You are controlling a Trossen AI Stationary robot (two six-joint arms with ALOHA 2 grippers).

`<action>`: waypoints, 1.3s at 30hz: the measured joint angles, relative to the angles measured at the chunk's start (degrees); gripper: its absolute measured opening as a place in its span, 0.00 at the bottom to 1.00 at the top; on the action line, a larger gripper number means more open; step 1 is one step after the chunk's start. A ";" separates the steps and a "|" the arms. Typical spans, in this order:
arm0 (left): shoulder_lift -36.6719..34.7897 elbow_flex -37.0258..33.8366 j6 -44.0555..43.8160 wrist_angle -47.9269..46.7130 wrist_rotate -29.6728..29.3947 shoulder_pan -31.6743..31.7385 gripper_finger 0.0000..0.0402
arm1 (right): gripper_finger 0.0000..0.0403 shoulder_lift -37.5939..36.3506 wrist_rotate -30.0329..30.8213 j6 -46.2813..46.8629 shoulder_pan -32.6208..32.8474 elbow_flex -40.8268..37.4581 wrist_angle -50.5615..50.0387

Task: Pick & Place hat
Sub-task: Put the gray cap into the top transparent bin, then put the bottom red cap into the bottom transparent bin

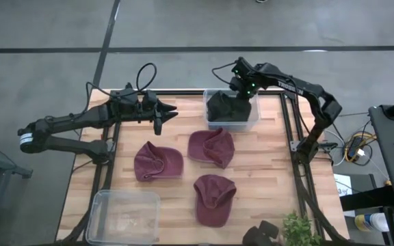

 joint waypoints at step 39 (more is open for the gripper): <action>0.00 0.00 -0.53 -3.85 0.04 -0.04 0.31 | 0.40 -17.73 -10.93 38.81 31.51 -9.08 -3.49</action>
